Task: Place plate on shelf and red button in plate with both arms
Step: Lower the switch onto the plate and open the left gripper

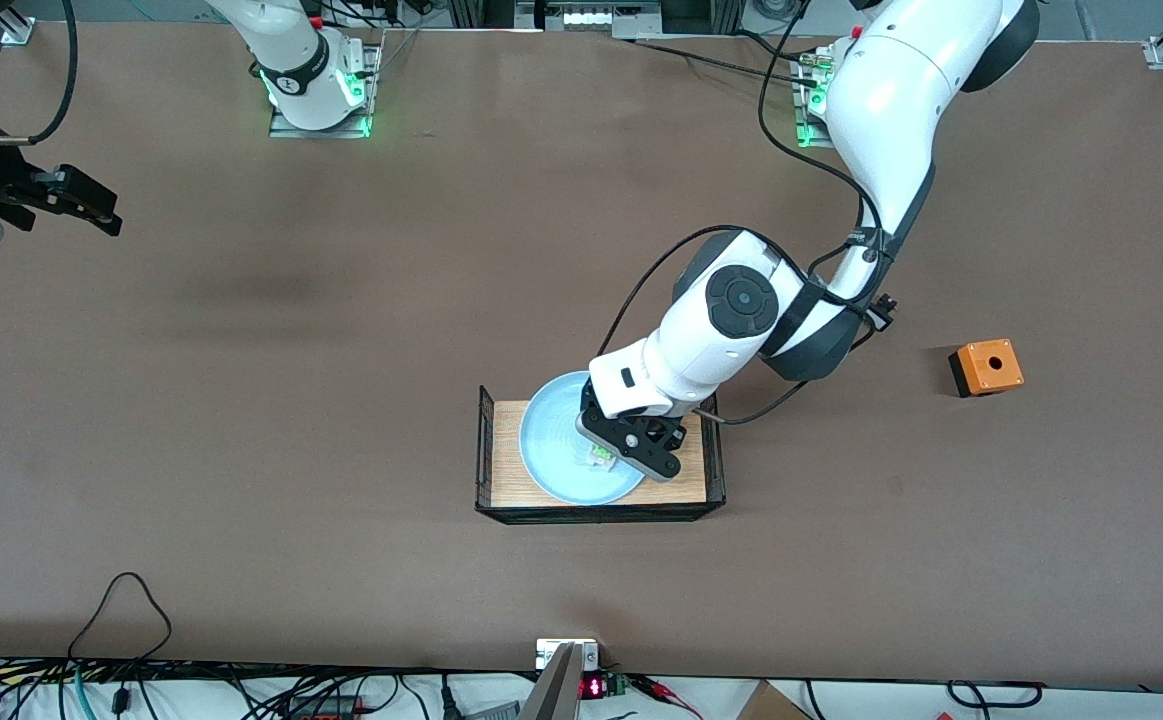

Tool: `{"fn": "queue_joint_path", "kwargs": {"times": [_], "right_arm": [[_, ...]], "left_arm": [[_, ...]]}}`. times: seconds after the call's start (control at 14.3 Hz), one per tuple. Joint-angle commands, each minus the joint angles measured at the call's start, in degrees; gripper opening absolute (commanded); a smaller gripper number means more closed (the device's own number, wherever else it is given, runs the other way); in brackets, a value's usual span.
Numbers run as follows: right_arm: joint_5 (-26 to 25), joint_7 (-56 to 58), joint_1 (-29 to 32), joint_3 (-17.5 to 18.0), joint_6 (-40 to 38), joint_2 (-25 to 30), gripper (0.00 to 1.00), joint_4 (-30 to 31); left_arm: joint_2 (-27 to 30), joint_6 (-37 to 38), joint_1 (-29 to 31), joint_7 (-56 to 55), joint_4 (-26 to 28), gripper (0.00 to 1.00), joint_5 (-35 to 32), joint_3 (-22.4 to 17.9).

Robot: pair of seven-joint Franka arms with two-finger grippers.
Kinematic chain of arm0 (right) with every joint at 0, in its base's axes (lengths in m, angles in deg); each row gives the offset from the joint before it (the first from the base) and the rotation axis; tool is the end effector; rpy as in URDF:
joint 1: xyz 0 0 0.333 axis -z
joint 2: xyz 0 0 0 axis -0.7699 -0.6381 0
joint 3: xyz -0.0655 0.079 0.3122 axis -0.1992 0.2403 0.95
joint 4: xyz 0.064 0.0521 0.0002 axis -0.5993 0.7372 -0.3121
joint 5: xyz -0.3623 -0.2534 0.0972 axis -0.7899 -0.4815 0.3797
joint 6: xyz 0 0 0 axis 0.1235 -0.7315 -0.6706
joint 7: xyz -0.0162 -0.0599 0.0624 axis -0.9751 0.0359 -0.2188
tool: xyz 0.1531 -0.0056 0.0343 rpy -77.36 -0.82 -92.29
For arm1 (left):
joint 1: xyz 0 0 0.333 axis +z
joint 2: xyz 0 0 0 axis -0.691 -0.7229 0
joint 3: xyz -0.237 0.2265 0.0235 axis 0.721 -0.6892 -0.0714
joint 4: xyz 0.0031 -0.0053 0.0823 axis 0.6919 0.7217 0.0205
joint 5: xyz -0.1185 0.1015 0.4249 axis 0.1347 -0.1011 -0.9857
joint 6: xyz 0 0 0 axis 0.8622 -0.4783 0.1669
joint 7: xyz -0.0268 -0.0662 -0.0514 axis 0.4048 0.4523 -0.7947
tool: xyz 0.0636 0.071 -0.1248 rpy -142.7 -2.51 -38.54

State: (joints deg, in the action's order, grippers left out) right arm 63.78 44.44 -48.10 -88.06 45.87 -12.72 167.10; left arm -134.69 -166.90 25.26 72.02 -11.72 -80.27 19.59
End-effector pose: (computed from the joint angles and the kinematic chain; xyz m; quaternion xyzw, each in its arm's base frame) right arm 0.5852 -0.0143 0.5493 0.9995 -0.0170 -0.0134 0.0220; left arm 0.7330 -0.4738 0.2894 0.9570 -0.2249 0.1163 0.1417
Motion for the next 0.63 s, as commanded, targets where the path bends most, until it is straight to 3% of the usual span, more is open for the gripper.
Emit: {"fn": "queue_joint_path", "kwargs": {"times": [0.0,0.28,0.56], "right_arm": [[1.0,1.0,0.6,0.2,-1.2,-0.2,1.0,-1.2],[0.9,0.9,0.6,0.2,-1.2,-0.2,1.0,-1.2],[0.9,1.0,0.6,0.2,-1.2,-0.2,1.0,-1.2]], "left_arm": [[0.1,0.3,0.1,-0.4,-1.8,1.0,-0.2,-0.1],[3.0,6.1,1.6,-0.6,-1.9,1.0,-0.2,0.0],[10.4,25.1,6.0,-0.5,-1.7,1.0,-0.2,0.3]]}}
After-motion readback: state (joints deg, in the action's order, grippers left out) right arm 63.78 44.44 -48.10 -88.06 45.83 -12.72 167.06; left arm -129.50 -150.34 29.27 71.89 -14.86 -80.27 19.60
